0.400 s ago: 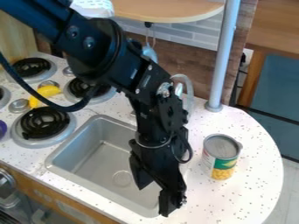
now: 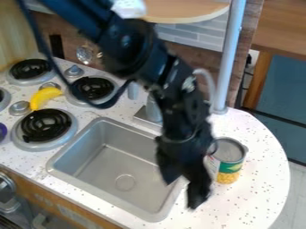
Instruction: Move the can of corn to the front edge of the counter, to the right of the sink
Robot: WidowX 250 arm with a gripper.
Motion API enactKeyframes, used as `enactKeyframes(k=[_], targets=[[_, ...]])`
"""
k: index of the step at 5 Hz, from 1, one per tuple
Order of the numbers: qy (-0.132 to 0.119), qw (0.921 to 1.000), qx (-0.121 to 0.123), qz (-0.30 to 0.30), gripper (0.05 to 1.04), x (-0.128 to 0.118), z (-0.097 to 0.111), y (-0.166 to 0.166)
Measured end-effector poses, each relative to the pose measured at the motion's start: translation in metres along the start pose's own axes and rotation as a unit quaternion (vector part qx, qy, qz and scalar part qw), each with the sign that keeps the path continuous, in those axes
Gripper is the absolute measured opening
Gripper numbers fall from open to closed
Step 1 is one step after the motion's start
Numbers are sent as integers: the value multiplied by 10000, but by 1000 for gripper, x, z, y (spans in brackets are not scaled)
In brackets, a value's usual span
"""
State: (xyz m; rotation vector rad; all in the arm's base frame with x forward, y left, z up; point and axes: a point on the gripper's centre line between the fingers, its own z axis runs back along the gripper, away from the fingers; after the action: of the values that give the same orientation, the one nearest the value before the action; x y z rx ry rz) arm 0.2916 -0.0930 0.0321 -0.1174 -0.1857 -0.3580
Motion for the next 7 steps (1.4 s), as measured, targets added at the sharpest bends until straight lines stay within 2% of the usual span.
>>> enactKeyframes(k=[1, 2, 3, 4, 5, 6, 7], targets=[[-473, 9986, -56, 234, 1000, 47, -1, 12], [-650, 9974, -44, 309, 1000, 81, -7, 19], [-893, 9955, 178, 256, 1000, 108, -16, 29], [-1222, 9914, 243, 405, 1000, 126, -21, 34], [-1257, 9901, 407, 479, 1000, 140, -32, 42], [-1228, 9898, 470, 548, 1000, 150, -45, 47], [-1313, 9882, 545, 566, 1000, 158, -47, 50]])
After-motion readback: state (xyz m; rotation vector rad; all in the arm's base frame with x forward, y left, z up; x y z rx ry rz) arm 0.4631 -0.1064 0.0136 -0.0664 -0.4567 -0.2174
